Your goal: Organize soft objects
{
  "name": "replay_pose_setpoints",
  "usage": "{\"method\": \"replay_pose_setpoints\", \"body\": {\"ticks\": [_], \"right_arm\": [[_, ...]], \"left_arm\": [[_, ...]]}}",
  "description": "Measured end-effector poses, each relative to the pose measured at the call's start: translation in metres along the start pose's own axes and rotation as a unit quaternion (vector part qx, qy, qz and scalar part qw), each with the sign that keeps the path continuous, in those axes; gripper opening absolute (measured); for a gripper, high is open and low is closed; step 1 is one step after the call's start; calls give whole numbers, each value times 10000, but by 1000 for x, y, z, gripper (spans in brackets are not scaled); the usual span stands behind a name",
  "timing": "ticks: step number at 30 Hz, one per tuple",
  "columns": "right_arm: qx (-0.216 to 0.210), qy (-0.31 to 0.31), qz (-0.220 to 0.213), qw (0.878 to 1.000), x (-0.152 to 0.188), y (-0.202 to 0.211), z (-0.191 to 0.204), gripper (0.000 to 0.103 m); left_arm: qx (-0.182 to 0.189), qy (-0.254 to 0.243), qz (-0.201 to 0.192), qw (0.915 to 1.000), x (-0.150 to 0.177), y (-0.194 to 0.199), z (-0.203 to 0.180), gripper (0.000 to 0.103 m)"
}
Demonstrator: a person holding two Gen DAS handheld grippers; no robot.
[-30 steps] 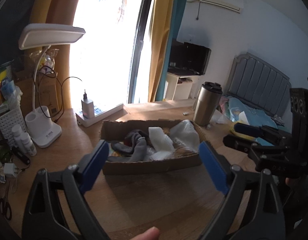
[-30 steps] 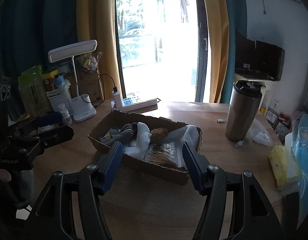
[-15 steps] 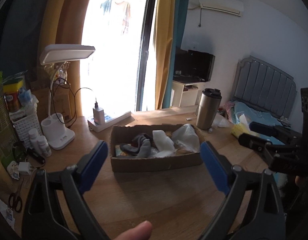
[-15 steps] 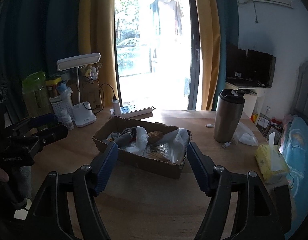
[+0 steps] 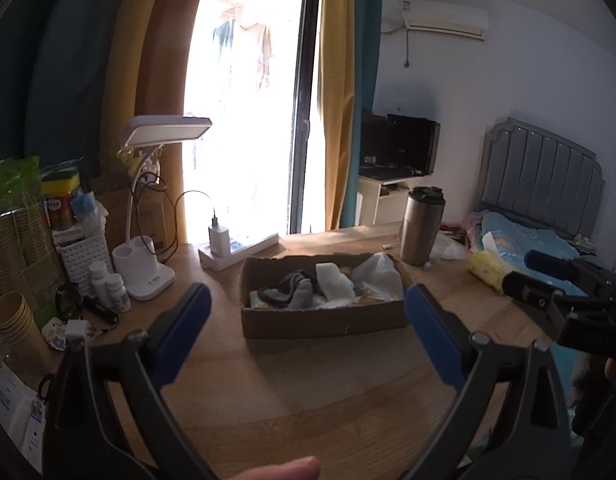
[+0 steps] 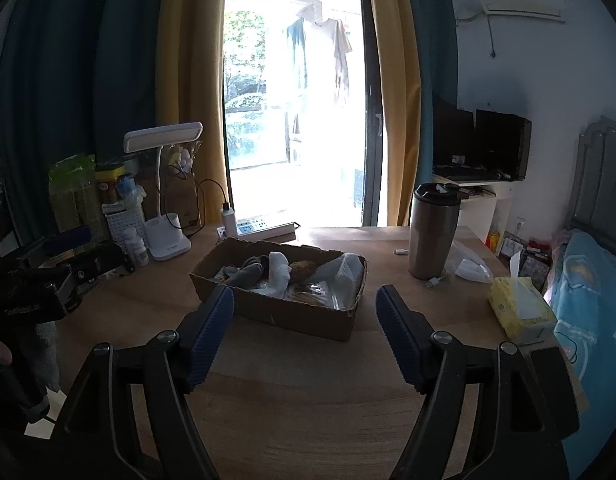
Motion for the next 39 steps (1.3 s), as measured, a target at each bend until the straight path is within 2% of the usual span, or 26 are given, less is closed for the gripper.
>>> {"method": "replay_pose_setpoints", "body": {"ticks": [19,39], "right_arm": [[130,44,-263,9996,7,39,7,80],[143,25,-287,9995,7,41,4,80]], "left_arm": [[46,-10,-269,9996,5,41,-6,99],[92,-76,-256,9996,4,44,-12,99]]}}
Point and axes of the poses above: each gripper's, at about its wrist camera, not at the fingertips, and y roughly against the way its jaws point, z to its left, x to its underside, the point moved 8 cm from there along -y, roughly the way its jaws point, and after that the axes turned 13 degrees about z, right-handed, at the moved point
